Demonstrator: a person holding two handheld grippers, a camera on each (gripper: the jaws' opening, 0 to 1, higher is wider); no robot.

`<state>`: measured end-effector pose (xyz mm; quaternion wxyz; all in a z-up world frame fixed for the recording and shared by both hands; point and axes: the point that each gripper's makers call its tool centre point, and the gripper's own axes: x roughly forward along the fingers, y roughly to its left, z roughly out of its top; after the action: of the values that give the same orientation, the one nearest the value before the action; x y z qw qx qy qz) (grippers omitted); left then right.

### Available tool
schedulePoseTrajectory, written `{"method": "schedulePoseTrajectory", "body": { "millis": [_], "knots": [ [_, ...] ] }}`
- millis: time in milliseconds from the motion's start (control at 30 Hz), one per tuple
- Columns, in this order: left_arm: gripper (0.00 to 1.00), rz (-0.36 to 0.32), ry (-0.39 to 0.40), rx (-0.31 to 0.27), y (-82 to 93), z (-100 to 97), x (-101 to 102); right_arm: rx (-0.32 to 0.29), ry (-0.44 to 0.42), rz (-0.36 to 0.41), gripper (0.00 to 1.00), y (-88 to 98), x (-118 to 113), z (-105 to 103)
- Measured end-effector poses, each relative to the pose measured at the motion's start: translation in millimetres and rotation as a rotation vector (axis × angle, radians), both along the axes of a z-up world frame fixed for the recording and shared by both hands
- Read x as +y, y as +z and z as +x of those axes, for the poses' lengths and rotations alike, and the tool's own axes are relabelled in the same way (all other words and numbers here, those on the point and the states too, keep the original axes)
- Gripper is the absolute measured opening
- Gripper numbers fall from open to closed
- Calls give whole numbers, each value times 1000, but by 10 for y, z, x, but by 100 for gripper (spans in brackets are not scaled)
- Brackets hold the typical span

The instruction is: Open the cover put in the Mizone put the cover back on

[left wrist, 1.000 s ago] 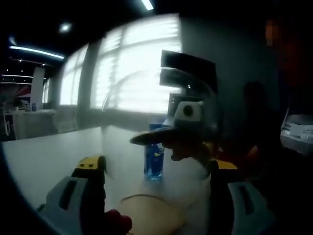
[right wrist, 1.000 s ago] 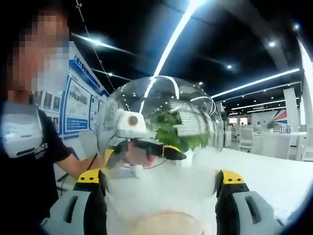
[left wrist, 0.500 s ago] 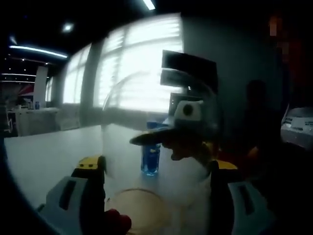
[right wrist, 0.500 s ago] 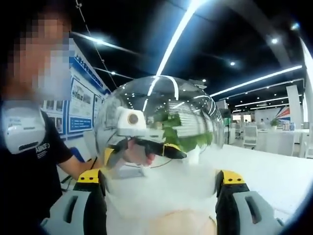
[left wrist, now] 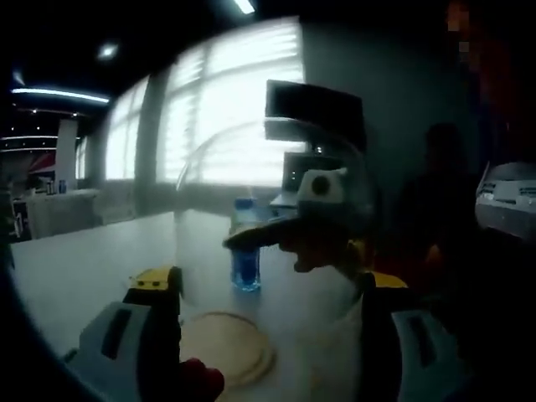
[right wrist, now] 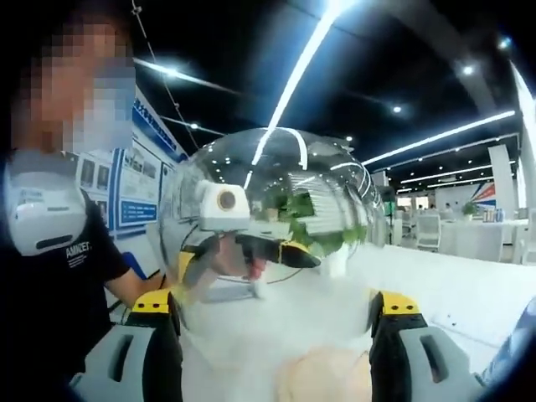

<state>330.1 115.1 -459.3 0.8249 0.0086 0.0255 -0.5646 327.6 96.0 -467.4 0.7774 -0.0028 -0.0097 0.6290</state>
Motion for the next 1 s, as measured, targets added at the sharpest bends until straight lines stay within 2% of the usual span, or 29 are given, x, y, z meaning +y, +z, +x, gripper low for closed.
{"method": "schedulePoseTrajectory", "body": {
  "millis": [233,1000],
  "knots": [
    [76,20,-3,-8,-44,-192,-34,-30,-2,-45,87,-27,-25,-194],
    [77,45,15,6,-94,-664,-36,-23,21,-67,88,-84,-27,-646]
  ]
}}
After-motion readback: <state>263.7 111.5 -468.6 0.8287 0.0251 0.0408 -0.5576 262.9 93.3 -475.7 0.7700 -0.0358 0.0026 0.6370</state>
